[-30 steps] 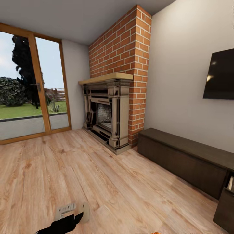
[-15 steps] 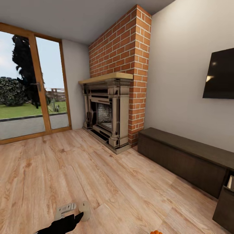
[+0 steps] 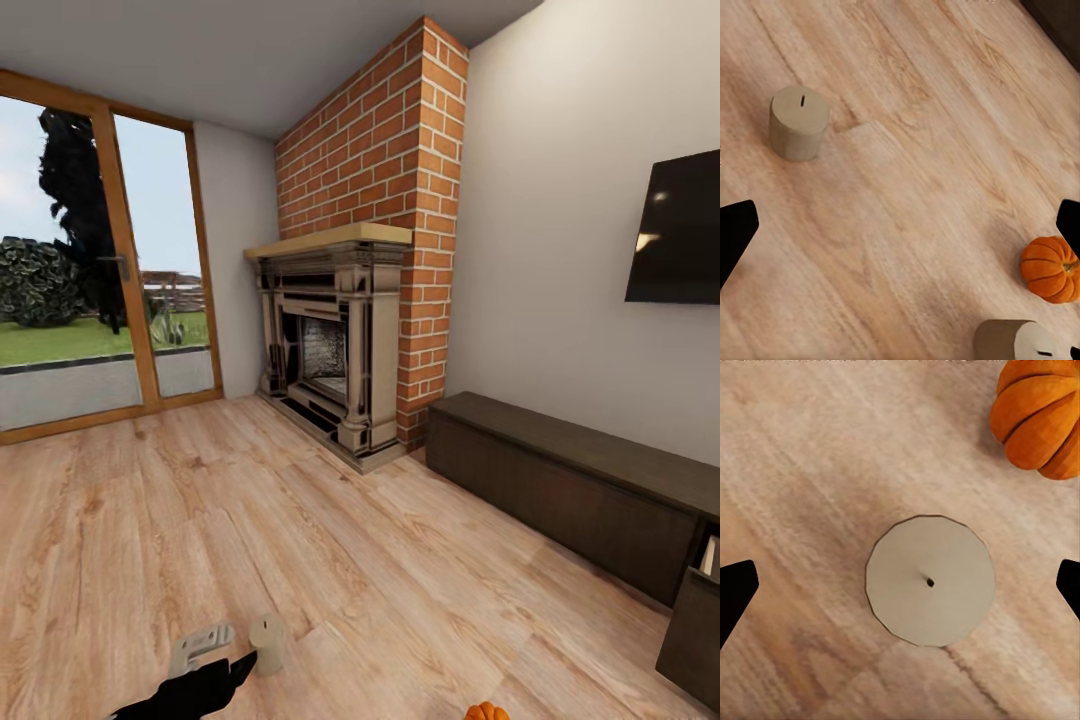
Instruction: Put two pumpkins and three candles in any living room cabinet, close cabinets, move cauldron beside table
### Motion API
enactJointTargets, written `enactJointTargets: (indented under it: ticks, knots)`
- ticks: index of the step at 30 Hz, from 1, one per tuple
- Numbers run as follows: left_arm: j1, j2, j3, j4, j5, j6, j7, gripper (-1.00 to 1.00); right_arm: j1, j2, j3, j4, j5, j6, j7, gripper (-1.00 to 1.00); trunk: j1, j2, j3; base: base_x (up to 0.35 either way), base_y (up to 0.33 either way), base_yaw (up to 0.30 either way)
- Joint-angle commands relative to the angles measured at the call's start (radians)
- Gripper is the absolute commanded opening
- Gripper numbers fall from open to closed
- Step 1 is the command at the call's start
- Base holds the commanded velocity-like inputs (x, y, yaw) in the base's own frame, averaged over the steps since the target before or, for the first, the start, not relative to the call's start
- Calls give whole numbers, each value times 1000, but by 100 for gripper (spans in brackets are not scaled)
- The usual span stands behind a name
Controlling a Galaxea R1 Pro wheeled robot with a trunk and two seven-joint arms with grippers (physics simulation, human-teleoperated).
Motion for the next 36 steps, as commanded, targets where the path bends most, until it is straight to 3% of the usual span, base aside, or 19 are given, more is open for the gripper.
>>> enactJointTargets:
  ticks: [1, 13, 36]
  knots:
    - [0, 0, 0, -1, 3, -1, 1, 100, 0, -1, 8, -3, -6, 5, -7, 100, 0, 0, -1, -3, 3, 0]
    - [0, 0, 0, -5, 4, -9, -7, 100, 0, -3, 7, -8, -5, -7, -7, 100, 0, 0, -1, 0, 1, 0]
    - [1, 0, 0, -7, 4, -9, -41, 100, -9, 0, 1, -57, -11, 4, -15, 100, 10, -6, -90, 0, 0, 0]
